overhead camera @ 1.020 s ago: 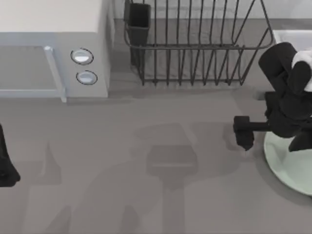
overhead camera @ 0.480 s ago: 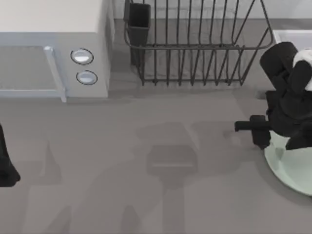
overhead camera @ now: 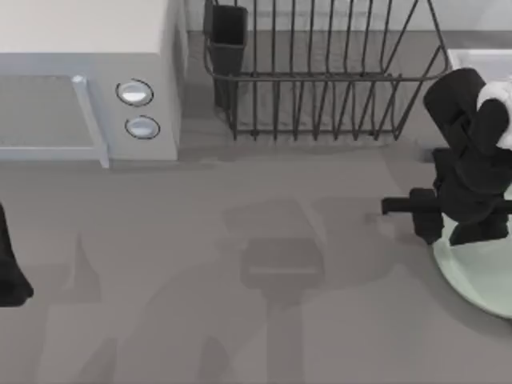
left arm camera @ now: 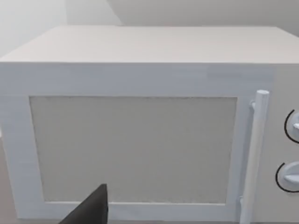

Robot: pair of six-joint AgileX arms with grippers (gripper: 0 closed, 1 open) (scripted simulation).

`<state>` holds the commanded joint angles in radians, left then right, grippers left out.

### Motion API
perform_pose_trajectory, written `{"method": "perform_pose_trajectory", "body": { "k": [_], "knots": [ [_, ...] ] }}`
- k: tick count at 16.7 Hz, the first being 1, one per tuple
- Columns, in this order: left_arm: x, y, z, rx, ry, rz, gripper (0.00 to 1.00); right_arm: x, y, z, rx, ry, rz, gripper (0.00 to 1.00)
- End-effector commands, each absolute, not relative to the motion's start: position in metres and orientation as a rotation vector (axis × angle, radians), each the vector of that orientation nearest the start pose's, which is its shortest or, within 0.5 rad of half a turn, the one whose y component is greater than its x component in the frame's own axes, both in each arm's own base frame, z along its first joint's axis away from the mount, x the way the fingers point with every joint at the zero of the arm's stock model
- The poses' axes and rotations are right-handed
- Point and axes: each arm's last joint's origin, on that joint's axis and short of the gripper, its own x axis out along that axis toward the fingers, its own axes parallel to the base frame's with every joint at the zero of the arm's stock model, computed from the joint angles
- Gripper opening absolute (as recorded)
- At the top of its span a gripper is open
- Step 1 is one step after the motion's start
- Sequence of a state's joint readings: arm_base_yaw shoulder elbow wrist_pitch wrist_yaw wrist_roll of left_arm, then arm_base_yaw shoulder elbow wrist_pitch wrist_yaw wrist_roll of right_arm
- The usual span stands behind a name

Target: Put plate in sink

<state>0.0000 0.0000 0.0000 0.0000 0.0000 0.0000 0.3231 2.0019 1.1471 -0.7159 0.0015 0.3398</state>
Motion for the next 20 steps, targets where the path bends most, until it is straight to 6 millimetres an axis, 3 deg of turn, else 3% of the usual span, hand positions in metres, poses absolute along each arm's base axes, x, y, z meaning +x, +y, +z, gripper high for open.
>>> {"method": "perform_pose_trajectory", "body": {
  "k": [2, 3, 6, 9, 14, 17, 20],
  "knots": [
    [0.106, -0.001, 0.160, 0.000, 0.000, 0.000, 1.00, 0.324, 0.111, 0.095, 0.008, 1.571, -0.008, 0.00],
    [0.106, -0.001, 0.160, 0.000, 0.000, 0.000, 1.00, 0.330, 0.109, 0.121, 0.036, 1.482, 0.005, 0.00],
    [0.106, -0.001, 0.160, 0.000, 0.000, 0.000, 1.00, 0.334, 0.111, 0.128, 0.034, 1.487, 0.004, 0.00],
    [0.106, -0.001, 0.160, 0.000, 0.000, 0.000, 1.00, 0.348, 0.116, 0.154, 0.032, 1.498, 0.001, 0.00],
    [0.106, -0.001, 0.160, 0.000, 0.000, 0.000, 1.00, 0.365, 0.122, 0.247, 0.030, 1.507, -0.002, 0.00],
    [0.106, -0.001, 0.160, 0.000, 0.000, 0.000, 1.00, 0.356, 0.119, 0.309, 0.030, 1.505, -0.001, 0.00],
    [0.106, -0.001, 0.160, 0.000, 0.000, 0.000, 1.00, 0.340, 0.113, 0.352, 0.033, 1.492, 0.002, 0.00]
  ]
}}
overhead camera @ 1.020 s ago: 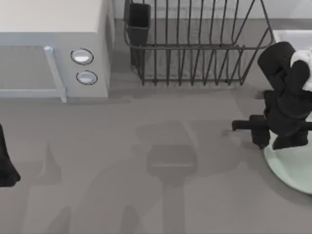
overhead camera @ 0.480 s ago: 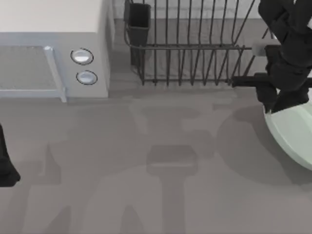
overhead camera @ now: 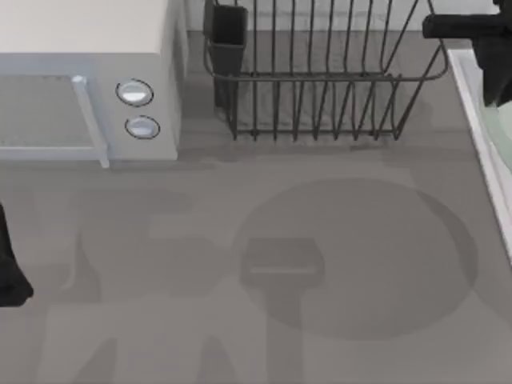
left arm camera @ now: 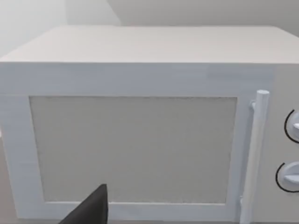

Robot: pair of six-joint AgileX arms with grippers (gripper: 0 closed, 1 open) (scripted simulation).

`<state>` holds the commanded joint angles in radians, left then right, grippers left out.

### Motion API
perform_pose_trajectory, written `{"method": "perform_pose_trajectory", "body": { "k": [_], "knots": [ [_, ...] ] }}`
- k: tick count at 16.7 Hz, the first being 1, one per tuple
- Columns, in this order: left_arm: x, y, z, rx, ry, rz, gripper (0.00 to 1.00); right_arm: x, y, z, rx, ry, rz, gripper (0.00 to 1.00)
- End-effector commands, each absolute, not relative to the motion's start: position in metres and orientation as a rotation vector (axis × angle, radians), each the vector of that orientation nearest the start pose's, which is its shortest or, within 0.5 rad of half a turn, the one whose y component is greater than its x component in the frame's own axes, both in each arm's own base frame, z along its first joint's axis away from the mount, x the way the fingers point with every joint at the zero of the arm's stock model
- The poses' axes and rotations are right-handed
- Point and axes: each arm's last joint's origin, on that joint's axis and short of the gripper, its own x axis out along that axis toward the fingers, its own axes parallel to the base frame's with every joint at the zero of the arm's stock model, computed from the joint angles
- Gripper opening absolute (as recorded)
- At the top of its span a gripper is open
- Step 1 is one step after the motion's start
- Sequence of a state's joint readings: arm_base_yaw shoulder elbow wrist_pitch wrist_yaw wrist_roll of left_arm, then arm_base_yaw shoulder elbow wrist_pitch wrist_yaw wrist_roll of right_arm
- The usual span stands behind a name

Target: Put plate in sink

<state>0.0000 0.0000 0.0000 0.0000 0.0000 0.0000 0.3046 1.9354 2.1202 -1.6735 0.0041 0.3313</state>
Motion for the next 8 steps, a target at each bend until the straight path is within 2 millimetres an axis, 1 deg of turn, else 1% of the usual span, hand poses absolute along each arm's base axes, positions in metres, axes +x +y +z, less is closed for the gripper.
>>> {"method": "perform_pose_trajectory", "body": {
  "k": [2, 3, 8],
  "knots": [
    [0.1057, -0.0012, 0.1600, 0.000, 0.000, 0.000, 1.00, 0.3320, 0.1097, 0.3677, 0.035, 1.484, 0.004, 0.00],
    [0.1057, -0.0012, 0.1600, 0.000, 0.000, 0.000, 1.00, 0.3302, 0.1090, 0.3709, 0.036, 1.482, 0.005, 0.00],
    [0.1057, -0.0012, 0.1600, 0.000, 0.000, 0.000, 1.00, 0.3309, 0.1106, 0.3699, 0.032, 1.484, 0.008, 0.00]
  ]
}}
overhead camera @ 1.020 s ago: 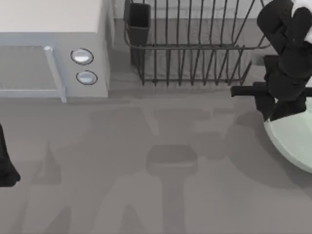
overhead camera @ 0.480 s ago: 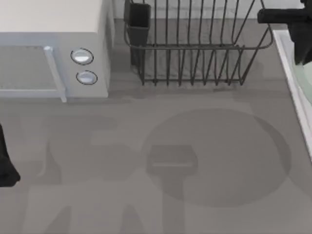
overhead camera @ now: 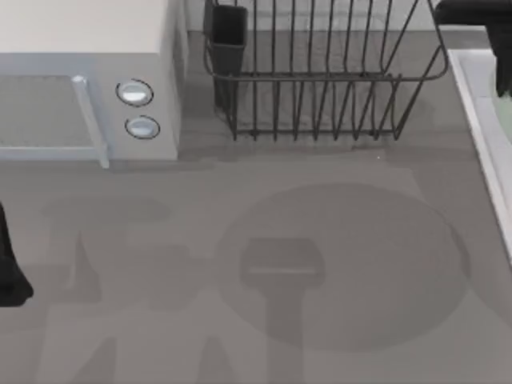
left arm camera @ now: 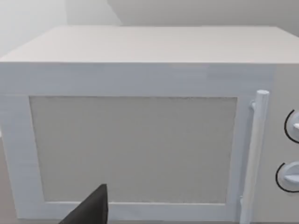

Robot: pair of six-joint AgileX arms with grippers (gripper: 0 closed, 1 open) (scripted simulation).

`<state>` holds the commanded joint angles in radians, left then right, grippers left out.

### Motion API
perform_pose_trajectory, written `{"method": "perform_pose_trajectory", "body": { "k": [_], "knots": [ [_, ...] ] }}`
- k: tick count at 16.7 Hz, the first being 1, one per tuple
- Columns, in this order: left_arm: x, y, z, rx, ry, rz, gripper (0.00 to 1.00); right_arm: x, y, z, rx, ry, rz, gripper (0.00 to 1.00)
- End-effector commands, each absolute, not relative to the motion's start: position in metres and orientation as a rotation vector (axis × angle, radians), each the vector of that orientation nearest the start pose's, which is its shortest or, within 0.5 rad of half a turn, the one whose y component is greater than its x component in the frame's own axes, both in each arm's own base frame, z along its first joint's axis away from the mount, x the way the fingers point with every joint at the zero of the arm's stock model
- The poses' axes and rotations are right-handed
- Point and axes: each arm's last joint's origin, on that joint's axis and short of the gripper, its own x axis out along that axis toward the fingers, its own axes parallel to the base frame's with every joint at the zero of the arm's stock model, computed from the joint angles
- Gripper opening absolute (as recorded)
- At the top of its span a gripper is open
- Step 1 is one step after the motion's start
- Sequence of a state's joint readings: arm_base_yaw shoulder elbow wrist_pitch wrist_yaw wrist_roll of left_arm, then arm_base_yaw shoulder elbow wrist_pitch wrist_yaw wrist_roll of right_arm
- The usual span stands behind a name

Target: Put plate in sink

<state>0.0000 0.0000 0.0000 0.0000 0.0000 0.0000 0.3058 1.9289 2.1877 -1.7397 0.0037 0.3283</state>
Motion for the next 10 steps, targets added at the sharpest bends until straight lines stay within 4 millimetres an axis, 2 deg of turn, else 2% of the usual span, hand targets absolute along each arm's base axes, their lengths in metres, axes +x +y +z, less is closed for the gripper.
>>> {"method": "perform_pose_trajectory", "body": {
  "k": [2, 5, 7, 10],
  "knots": [
    [0.106, -0.001, 0.160, 0.000, 0.000, 0.000, 1.00, 0.341, 0.106, 0.366, 0.030, 1.488, 0.006, 0.00],
    [0.106, -0.001, 0.160, 0.000, 0.000, 0.000, 1.00, 0.377, 0.089, 0.350, 0.022, 1.500, 0.000, 0.00],
    [0.106, -0.001, 0.160, 0.000, 0.000, 0.000, 1.00, 0.412, 0.071, 0.326, 0.015, 1.519, -0.005, 0.00],
    [0.106, -0.001, 0.160, 0.000, 0.000, 0.000, 1.00, 0.461, 0.032, 0.273, 0.009, 1.560, -0.009, 0.00]
  ]
}}
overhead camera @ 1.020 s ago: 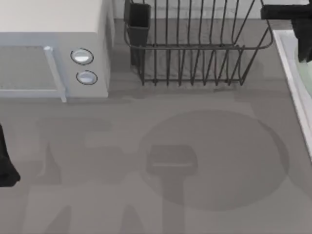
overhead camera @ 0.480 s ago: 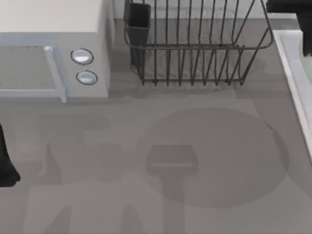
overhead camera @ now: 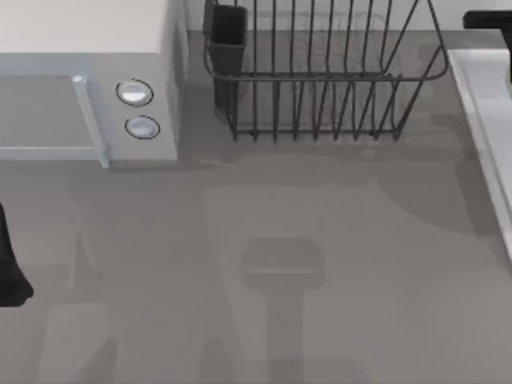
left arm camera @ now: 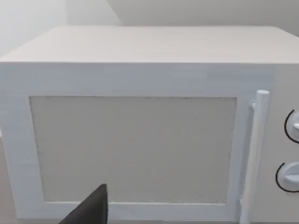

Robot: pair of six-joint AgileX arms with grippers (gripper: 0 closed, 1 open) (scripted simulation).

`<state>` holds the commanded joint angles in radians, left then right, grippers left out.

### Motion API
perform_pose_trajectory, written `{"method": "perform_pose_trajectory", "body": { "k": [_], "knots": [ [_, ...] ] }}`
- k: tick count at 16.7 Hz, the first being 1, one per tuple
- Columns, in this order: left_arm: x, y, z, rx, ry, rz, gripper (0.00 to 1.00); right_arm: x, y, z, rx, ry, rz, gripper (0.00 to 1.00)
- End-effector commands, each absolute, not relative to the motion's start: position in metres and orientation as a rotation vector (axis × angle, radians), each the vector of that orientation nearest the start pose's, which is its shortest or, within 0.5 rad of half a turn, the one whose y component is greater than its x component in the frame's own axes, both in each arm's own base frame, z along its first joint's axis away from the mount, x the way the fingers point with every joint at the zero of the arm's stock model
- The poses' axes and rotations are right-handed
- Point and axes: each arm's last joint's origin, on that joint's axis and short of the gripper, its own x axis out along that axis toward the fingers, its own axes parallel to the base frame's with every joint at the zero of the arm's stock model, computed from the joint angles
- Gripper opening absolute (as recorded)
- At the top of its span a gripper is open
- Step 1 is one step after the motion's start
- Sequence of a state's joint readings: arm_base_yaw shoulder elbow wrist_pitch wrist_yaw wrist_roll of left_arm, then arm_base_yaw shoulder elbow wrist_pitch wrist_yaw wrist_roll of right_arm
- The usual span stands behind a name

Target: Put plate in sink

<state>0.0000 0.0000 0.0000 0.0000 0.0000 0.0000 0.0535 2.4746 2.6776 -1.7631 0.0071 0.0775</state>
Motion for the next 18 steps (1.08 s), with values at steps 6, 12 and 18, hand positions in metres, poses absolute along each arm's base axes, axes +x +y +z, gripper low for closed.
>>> {"method": "perform_pose_trajectory", "body": {
  "k": [6, 12, 18],
  "knots": [
    [0.106, -0.001, 0.160, 0.000, 0.000, 0.000, 1.00, 0.494, -0.033, 0.218, 0.008, 1.568, -0.008, 0.00],
    [0.106, -0.001, 0.160, 0.000, 0.000, 0.000, 1.00, 0.494, -0.033, 0.217, 0.008, 1.568, -0.008, 0.15],
    [0.106, -0.001, 0.160, 0.000, 0.000, 0.000, 1.00, 0.494, -0.033, 0.217, 0.008, 1.568, -0.008, 0.60]
  ]
}}
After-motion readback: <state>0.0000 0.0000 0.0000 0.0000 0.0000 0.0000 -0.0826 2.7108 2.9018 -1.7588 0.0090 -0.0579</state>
